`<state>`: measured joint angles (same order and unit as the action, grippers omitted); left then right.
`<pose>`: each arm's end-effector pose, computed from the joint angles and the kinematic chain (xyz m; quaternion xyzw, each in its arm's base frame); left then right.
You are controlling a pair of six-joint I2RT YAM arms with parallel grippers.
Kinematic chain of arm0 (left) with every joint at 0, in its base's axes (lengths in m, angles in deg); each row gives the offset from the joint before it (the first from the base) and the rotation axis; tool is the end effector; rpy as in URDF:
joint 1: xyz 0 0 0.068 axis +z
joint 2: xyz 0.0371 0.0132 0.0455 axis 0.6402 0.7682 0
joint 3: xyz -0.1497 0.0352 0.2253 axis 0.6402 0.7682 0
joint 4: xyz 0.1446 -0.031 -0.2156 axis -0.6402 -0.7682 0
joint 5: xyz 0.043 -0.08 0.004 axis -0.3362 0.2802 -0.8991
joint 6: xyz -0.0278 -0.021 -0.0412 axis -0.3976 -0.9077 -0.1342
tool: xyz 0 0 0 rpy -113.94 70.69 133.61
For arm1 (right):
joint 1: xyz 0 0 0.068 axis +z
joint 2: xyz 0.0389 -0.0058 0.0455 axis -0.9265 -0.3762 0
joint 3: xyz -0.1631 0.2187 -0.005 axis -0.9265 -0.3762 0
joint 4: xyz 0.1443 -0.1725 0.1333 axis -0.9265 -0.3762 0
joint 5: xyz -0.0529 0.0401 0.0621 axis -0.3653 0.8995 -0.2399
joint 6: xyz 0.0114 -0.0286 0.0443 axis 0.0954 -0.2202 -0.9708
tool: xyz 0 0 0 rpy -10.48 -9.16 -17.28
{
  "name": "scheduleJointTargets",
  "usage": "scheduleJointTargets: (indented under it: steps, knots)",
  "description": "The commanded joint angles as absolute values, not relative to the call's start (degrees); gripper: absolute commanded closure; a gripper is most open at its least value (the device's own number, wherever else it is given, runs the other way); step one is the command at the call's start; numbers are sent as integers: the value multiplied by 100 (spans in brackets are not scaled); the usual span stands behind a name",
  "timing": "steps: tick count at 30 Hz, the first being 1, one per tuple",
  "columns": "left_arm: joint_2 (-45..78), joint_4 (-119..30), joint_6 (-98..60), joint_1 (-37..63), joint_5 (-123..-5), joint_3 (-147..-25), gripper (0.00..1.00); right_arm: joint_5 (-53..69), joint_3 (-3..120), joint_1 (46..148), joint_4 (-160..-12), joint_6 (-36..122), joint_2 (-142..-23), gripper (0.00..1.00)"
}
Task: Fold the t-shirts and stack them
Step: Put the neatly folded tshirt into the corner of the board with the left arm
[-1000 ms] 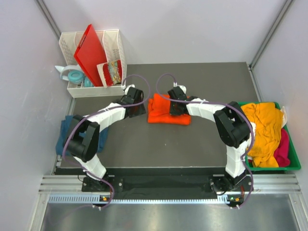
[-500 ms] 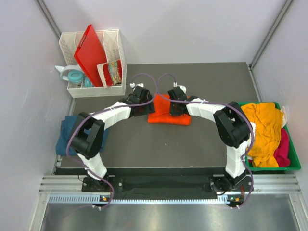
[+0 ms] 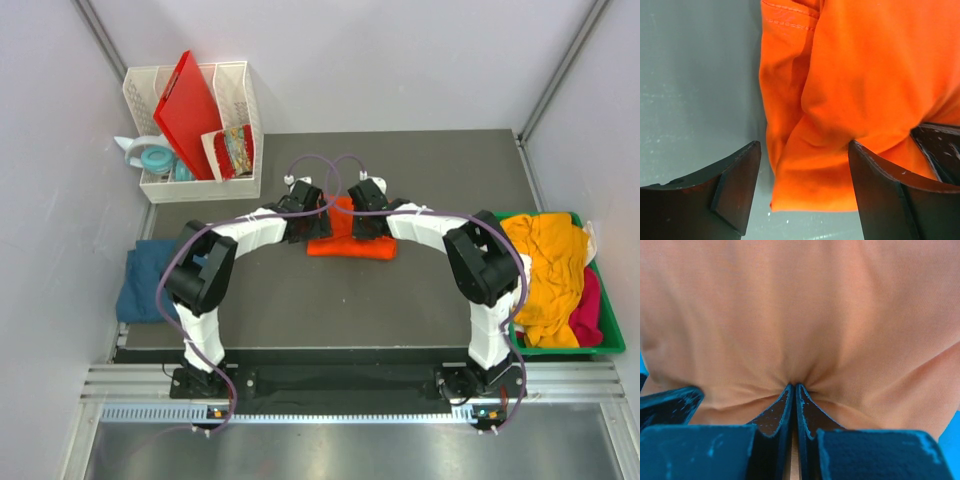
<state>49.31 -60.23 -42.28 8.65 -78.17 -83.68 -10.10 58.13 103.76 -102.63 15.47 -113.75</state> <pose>0.3430 -0.2031 0.1746 -0.0503 0.9425 -0.1371 0.3006 0.3411 0.2385 0.1671 0.0146 0.9484 0.1043 0.2991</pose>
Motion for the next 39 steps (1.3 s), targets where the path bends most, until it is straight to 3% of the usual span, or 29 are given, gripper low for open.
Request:
scheduleJointTargets:
  steps: [1,9,12,13,14,17,23,27,29,30,33,36,39]
  knots:
    - [5171,-6042,-4182,878,-7961,-8589,25,-759,5933,10534,-10640,1607,-11552,96]
    - [5593,-6622,-4199,879,-8251,-8756,30,-733,5862,10516,-10622,1572,-11517,97]
    - [5769,-6798,-4252,878,-8208,-8774,46,-733,5854,10516,-10622,1563,-11499,96]
    - [5804,-6807,-4287,878,-8190,-8686,55,-724,5845,10516,-10614,1563,-11499,97]
    - [5813,-6763,-4288,878,-8155,-8625,73,-742,5845,10516,-10622,1563,-11491,97]
    - [5874,-6719,-4296,878,-8015,-8422,90,-733,5810,10516,-10614,1572,-11464,96]
    - [5848,-6526,-4366,878,-7847,-8044,100,-742,5739,10508,-10561,1563,-11420,97]
    - [5638,-6473,-4323,861,-7970,-7965,100,-733,5739,10508,-10570,1607,-11403,96]
    - [5348,-6394,-4218,773,-8216,-7912,100,-768,5792,10508,-10596,1642,-11315,90]
    - [5260,-6403,-4165,738,-8321,-7930,100,-864,5827,10508,-10613,1695,-11254,79]
    - [4961,-6464,-4007,659,-8603,-8017,100,-1136,5932,10508,-10570,1818,-10868,60]
    - [4776,-6587,-3910,668,-8735,-8167,100,-1312,6178,10473,-10631,1897,-10472,45]
    - [4566,-6666,-3857,668,-8832,-8264,100,-1505,6451,10464,-10877,1941,-10147,43]
